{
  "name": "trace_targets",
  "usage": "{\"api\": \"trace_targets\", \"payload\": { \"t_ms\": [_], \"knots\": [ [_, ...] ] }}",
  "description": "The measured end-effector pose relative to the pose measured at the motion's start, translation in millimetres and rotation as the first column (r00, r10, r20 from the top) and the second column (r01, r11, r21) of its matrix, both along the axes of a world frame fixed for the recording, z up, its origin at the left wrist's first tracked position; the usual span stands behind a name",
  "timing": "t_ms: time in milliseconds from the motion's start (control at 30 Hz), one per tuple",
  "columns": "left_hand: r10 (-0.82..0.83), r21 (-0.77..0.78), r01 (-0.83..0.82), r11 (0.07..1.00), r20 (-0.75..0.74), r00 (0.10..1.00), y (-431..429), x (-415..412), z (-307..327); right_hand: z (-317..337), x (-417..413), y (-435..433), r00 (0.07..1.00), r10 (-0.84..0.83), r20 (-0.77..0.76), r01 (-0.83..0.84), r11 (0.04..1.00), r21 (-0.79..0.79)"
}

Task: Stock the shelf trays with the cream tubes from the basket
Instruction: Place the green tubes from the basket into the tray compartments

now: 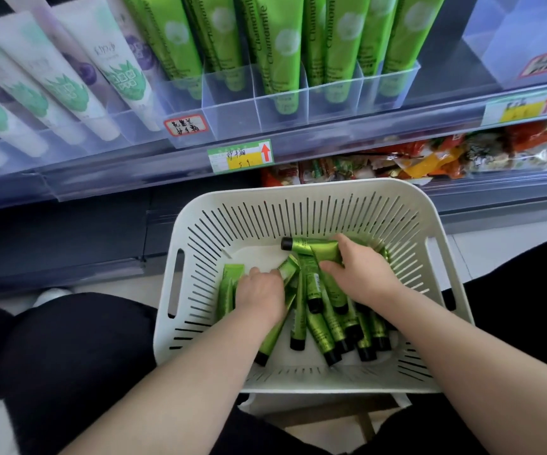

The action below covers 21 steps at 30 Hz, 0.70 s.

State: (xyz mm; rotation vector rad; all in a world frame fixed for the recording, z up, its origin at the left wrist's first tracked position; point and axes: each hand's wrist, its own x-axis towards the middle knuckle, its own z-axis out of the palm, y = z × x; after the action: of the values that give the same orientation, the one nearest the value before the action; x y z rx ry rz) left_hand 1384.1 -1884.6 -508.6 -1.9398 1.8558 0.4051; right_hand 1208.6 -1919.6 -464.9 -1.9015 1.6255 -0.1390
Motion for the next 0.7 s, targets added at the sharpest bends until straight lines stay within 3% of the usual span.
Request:
{"api": "trace_targets", "payload": {
  "t_ms": [200,367,433,500,600,700],
  "knots": [
    [0.137,0.083,-0.122,0.989,-0.215,0.967,0.7,14.0,1.8,2.8,-2.7,0.5,0.997,-0.015,0.074,0.014,1.000,0.006],
    [0.337,0.151,-0.303,0.941,-0.499,0.798,5.9,23.0,4.9,5.7,-4.1,3.0,0.997,-0.003,0.078,0.007,0.999,-0.052],
    [0.434,0.186,-0.416,0.890,-0.624,0.650,4.2,27.0,13.8,5.9,-4.1,3.4,0.995,-0.018,0.103,0.025,0.997,-0.070],
    [0.527,0.298,-0.495,0.816,-0.735,0.427,3.1,28.6,28.1,7.9,-1.1,3.3,0.993,0.008,0.121,0.002,0.996,-0.088],
    [0.606,0.489,-0.481,0.727,-0.787,0.116,6.5,24.3,47.4,11.5,7.7,5.0,0.984,0.057,0.171,-0.041,0.994,-0.099],
    [0.606,0.563,-0.434,0.703,-0.794,-0.048,11.2,14.7,62.3,13.5,15.8,8.9,0.973,0.061,0.221,-0.035,0.992,-0.118]
  ]
}}
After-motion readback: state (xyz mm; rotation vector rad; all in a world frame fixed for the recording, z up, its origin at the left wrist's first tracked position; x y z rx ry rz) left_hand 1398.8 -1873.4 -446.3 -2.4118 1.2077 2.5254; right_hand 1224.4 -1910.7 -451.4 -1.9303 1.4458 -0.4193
